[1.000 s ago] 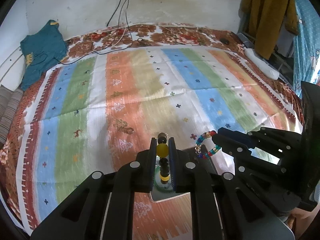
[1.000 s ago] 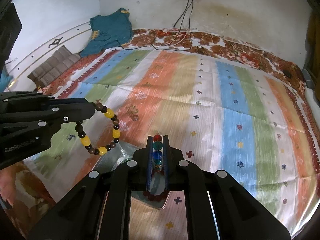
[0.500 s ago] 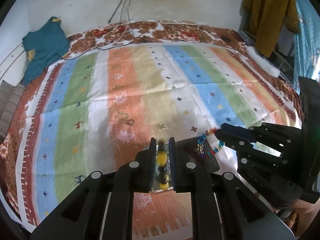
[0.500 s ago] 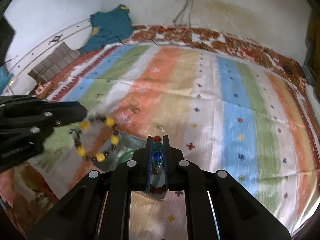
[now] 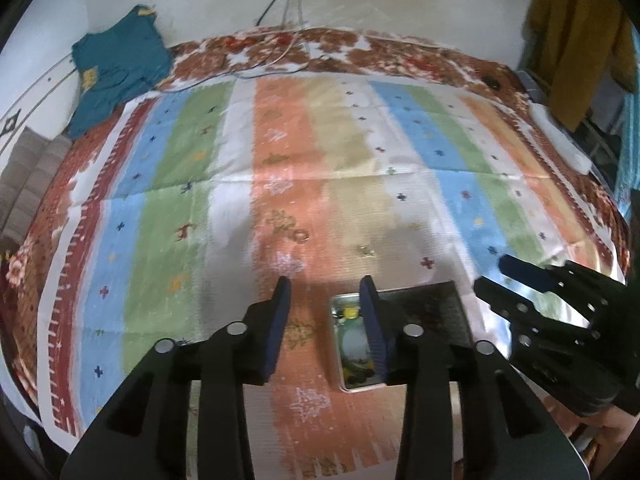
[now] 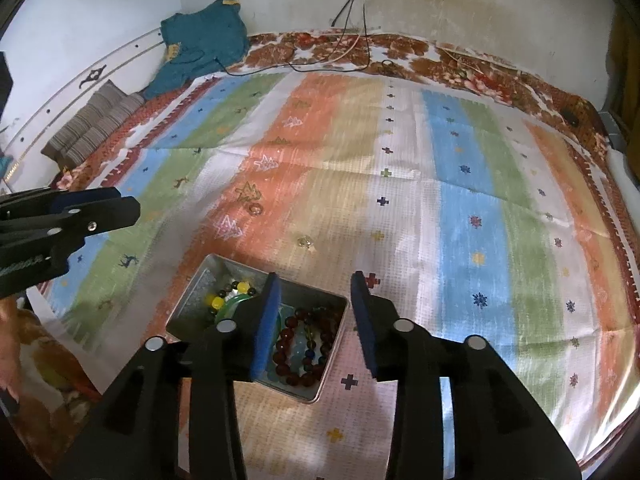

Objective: Organize jewelry
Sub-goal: 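Move both open tools toward the silver ring and small gold charm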

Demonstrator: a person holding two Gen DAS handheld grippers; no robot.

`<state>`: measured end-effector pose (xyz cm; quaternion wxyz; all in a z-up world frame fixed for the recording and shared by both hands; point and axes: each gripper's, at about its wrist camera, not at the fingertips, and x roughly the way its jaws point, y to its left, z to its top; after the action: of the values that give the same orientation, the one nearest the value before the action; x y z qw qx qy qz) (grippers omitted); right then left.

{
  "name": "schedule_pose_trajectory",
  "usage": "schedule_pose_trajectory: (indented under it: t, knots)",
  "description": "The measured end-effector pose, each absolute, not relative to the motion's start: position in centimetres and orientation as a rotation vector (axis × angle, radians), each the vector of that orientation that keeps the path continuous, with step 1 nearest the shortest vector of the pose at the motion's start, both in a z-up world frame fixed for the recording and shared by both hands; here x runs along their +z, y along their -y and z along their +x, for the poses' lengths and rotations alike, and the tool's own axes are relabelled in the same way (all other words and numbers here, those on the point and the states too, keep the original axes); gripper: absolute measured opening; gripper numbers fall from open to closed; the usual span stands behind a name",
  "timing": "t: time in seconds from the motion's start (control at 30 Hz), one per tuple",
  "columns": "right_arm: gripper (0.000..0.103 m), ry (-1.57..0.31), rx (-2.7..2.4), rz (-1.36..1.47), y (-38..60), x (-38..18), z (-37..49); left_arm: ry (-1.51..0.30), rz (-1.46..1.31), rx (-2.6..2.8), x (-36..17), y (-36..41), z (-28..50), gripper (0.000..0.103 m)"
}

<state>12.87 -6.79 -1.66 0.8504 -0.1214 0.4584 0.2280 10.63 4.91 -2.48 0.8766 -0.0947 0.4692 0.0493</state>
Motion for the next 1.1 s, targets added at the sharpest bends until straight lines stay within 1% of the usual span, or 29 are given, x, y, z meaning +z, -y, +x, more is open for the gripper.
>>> schedule_pose_trajectory:
  t: [0.07,0.13,0.27,0.33,0.37,0.6,0.8,0.93,1.1]
  knots:
    - [0.040,-0.973,0.483,-0.259,6.6,-1.8,13.2,-0.989,-0.201,0.119,-2.7,-5.3,11.0,0.042]
    - [0.047,-0.979,0.482,-0.267,6.4,-2.0,13.5,-1.002,-0.199,0.135,-3.0,-5.7,11.6,0.045]
    - [0.050,-0.990,0.483,-0.286,5.8,-2.5,14.1,-1.025,-0.202,0.155,-3.6,-6.2,13.0,0.052]
    - [0.055,-0.999,0.485,-0.292,5.6,-2.7,14.4,-1.045,-0.195,0.170,-4.1,-6.4,13.6,0.054]
    - [0.055,-1.007,0.488,-0.295,5.5,-2.8,14.6,-1.058,-0.186,0.178,-4.3,-6.5,13.9,0.056]
    - [0.059,-1.041,0.500,-0.315,4.8,-3.6,15.5,-1.113,-0.182,0.209,-5.7,-7.4,16.2,0.057]
    - [0.059,-1.087,0.509,-0.308,4.2,-4.6,17.4,-1.168,-0.159,0.212,-7.3,-7.4,18.2,0.058]
    - [0.059,-1.126,0.515,-0.301,3.9,-5.4,18.5,-1.212,-0.228,0.183,-8.5,-7.9,19.3,0.058]
    - [0.059,-1.172,0.528,-0.287,3.7,-6.2,19.4,-1.242,-0.237,0.183,-9.6,-8.1,20.5,0.058]
